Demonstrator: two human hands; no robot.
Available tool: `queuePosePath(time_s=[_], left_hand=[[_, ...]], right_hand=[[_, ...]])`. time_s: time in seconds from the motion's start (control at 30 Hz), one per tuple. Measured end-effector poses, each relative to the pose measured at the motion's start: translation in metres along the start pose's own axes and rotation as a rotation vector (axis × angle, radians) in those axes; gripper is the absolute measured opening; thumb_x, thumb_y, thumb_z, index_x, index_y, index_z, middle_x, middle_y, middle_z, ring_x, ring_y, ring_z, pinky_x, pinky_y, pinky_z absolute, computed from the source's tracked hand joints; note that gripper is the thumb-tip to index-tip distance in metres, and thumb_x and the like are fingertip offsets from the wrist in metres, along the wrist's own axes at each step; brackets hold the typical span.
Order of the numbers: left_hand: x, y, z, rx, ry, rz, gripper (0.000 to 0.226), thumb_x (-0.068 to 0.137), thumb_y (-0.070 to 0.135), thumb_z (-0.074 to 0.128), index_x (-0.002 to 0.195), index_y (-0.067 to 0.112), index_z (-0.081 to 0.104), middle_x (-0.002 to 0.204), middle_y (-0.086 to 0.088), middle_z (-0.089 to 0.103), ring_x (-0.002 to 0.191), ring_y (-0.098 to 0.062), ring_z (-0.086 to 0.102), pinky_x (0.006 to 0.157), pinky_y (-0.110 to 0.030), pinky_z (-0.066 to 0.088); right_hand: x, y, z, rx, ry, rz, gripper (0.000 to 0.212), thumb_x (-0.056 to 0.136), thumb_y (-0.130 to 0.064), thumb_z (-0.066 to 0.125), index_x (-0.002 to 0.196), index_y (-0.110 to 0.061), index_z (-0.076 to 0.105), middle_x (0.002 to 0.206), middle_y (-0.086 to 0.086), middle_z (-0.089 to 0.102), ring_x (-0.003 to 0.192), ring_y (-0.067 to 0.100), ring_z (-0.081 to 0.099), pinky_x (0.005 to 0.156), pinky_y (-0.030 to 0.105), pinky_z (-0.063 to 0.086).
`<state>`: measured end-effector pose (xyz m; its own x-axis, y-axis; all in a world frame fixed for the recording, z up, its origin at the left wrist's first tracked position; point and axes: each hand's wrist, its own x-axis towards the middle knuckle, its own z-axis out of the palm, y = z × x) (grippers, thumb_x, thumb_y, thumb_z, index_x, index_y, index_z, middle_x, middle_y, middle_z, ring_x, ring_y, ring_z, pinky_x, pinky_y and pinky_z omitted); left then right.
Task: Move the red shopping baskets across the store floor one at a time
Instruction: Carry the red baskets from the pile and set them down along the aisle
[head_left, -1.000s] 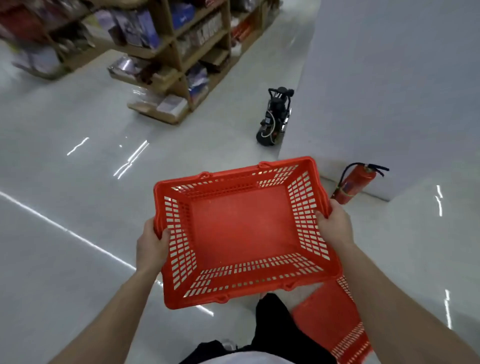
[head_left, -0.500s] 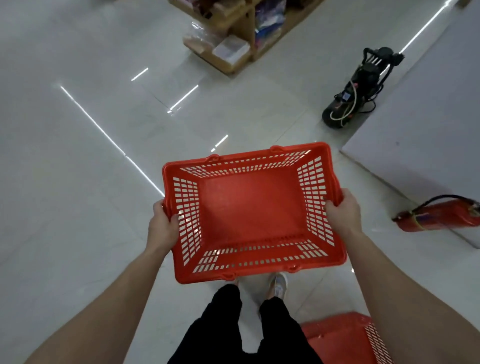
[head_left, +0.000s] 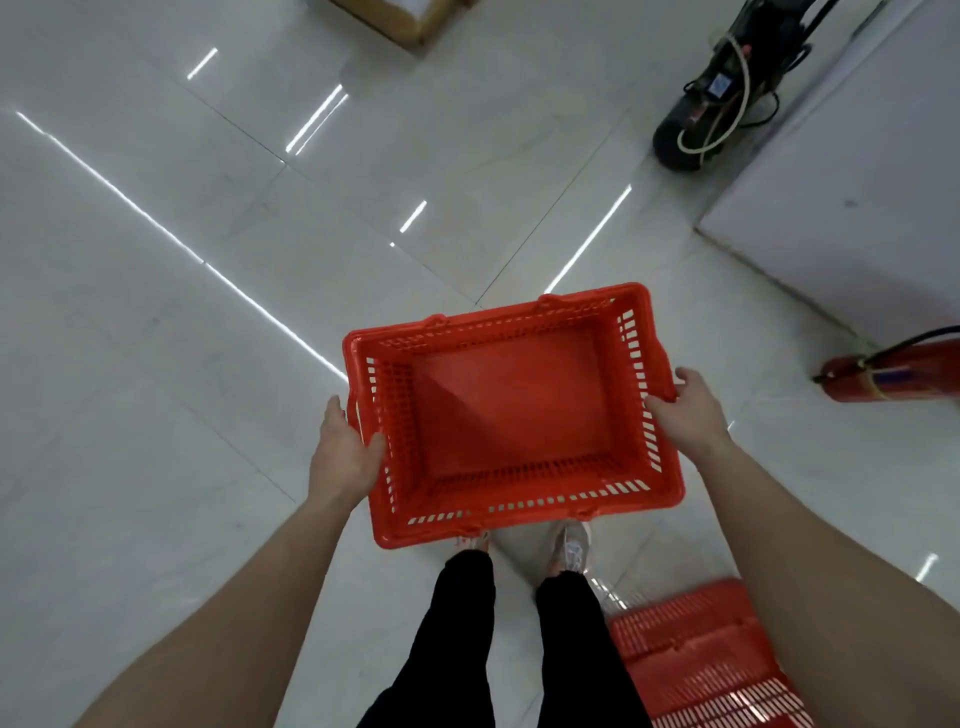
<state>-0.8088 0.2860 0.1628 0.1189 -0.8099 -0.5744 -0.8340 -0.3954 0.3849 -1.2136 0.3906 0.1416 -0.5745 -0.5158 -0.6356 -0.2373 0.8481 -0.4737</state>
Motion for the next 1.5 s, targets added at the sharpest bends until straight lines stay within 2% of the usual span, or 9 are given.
queuePosePath(time_s=[0.03,0.1,0.23,0.43,0.7,0.83,0.97,1.2,1.5], left_hand=[[0.003,0.003,-0.001,0.096,0.020,0.017,0.082,0.091,0.039,0.062,0.154,0.014,0.015,0.151,-0.011,0.040,0.126,-0.034,0.053,0.093,-0.049,0.048],[0.003,0.015,-0.007,0.181,0.019,0.071,0.086,0.090,0.036,0.063,0.155,0.009,0.014,0.156,-0.017,0.032,0.135,-0.037,0.043,0.103,-0.049,0.040],[-0.010,0.055,-0.014,0.274,-0.098,0.230,0.075,0.086,0.038,0.060,0.148,0.008,0.033,0.143,-0.018,0.047,0.128,-0.037,0.049,0.101,-0.049,0.043],[-0.079,0.143,-0.002,0.441,-0.243,0.569,0.078,0.086,0.048,0.060,0.150,0.011,0.035,0.146,-0.014,0.044,0.130,-0.034,0.047,0.104,-0.046,0.041],[-0.242,0.207,0.083,0.624,-0.422,0.973,0.070,0.084,0.047,0.061,0.143,0.013,0.043,0.142,-0.011,0.050,0.129,-0.030,0.047,0.104,-0.043,0.041],[-0.338,0.198,0.150,0.738,-0.541,1.091,0.072,0.087,0.044,0.062,0.147,0.013,0.039,0.147,-0.012,0.044,0.132,-0.031,0.044,0.106,-0.041,0.039],[-0.414,0.164,0.223,0.820,-0.608,1.170,0.074,0.089,0.044,0.063,0.150,0.012,0.036,0.149,-0.013,0.042,0.133,-0.032,0.044,0.108,-0.040,0.037],[-0.443,0.090,0.364,0.889,-0.611,1.076,0.075,0.087,0.045,0.064,0.148,0.011,0.037,0.148,-0.011,0.045,0.131,-0.029,0.046,0.106,-0.039,0.036],[-0.361,-0.005,0.580,0.931,-0.620,1.039,0.082,0.085,0.048,0.066,0.151,0.013,0.031,0.146,-0.006,0.048,0.129,-0.026,0.051,0.104,-0.045,0.042]], right_hand=[[0.000,-0.004,0.002,-0.043,0.013,0.007,0.072,0.087,-0.031,0.068,0.149,-0.010,0.038,0.136,0.013,0.060,0.117,0.034,0.061,0.095,0.038,0.045],[-0.009,-0.014,0.001,-0.073,0.033,0.008,0.075,0.086,-0.033,0.069,0.149,-0.008,0.038,0.140,0.016,0.057,0.125,0.035,0.056,0.100,0.039,0.043],[-0.049,-0.028,-0.020,-0.114,0.056,-0.008,0.076,0.085,-0.039,0.070,0.148,-0.009,0.041,0.144,0.013,0.053,0.130,0.032,0.053,0.104,0.043,0.044],[-0.152,0.020,-0.085,-0.121,0.183,0.121,0.073,0.084,-0.042,0.069,0.146,-0.014,0.044,0.144,0.011,0.050,0.129,0.032,0.051,0.101,0.045,0.046],[-0.331,0.213,-0.135,0.038,0.335,0.439,0.071,0.083,-0.040,0.071,0.143,-0.008,0.047,0.136,0.020,0.052,0.125,0.039,0.052,0.103,0.045,0.044],[-0.426,0.336,-0.123,0.209,0.403,0.676,0.067,0.082,-0.044,0.070,0.136,-0.011,0.050,0.132,0.018,0.054,0.121,0.039,0.054,0.099,0.046,0.047],[-0.489,0.449,-0.093,0.388,0.429,0.828,0.076,0.085,-0.043,0.070,0.146,-0.007,0.043,0.143,0.018,0.049,0.128,0.037,0.051,0.101,0.043,0.044],[-0.471,0.589,-0.032,0.557,0.477,0.794,0.075,0.086,-0.044,0.069,0.148,-0.010,0.042,0.146,0.013,0.049,0.127,0.032,0.054,0.101,0.045,0.047],[-0.329,0.749,0.107,0.677,0.508,0.822,0.079,0.086,-0.048,0.068,0.150,-0.013,0.038,0.142,0.008,0.054,0.124,0.027,0.057,0.099,0.045,0.049]])
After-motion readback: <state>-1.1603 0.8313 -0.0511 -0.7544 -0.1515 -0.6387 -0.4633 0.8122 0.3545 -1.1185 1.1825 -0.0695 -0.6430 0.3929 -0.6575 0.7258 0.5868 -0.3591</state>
